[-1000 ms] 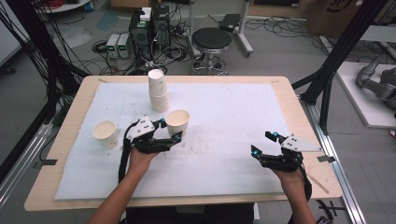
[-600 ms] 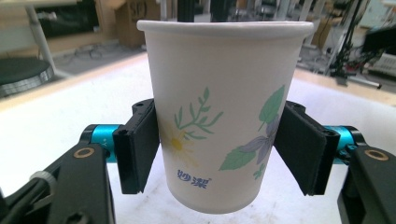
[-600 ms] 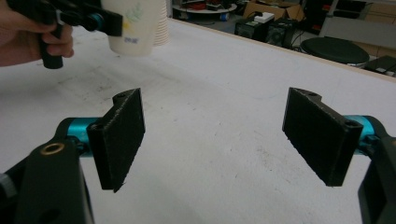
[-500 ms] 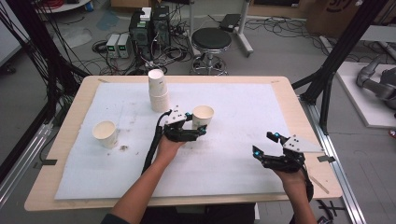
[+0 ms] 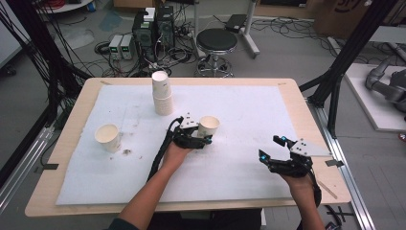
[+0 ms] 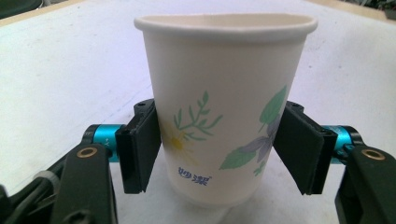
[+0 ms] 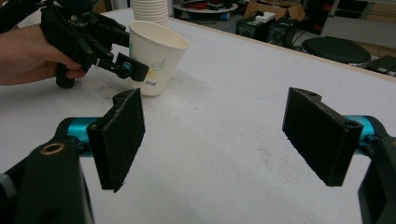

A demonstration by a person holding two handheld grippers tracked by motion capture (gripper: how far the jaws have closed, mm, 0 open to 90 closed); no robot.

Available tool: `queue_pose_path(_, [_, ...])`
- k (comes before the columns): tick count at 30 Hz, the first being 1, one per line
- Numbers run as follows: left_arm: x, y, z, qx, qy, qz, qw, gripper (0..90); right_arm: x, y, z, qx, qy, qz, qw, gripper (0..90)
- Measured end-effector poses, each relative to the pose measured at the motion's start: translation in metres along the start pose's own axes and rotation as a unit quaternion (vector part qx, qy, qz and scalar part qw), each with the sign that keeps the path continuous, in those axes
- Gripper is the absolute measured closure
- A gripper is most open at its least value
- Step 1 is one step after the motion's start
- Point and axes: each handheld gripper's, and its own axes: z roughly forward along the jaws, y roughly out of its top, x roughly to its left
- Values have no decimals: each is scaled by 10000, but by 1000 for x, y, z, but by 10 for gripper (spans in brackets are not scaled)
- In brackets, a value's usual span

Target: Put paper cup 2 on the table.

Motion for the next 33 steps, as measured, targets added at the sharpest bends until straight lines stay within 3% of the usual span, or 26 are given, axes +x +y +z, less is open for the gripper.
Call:
queue_pose_path(6, [-3,-5,-9,350,82,124,9993,345,1,0,0,20,17,-6,10000,217])
queue_pose_path(12, [-4,-9,-11,307,135,129,9994,342,2,1,1,38,36,-18,10000,217])
queue_pose_path(15, [-4,-10,-13,238,109,37,9996,315,2,1,1,54,45,-10,10000,217])
queue_pose_path(18, [-2,-14,-22,30,0,-251,9997,228,2,0,2,80,53,-13,10000,217])
queue_pose_path(23, [1,-21,-52,-371,-43,-298,9989,205,1,-1,3,117,76,-32,9999,217])
queue_pose_path(27, [2,-27,-79,-742,-66,-358,9966,170,2,-1,4,163,82,-75,9998,217])
queue_pose_path(33, [4,-45,-125,-1317,58,-282,9909,156,2,-2,8,255,72,-137,9996,216])
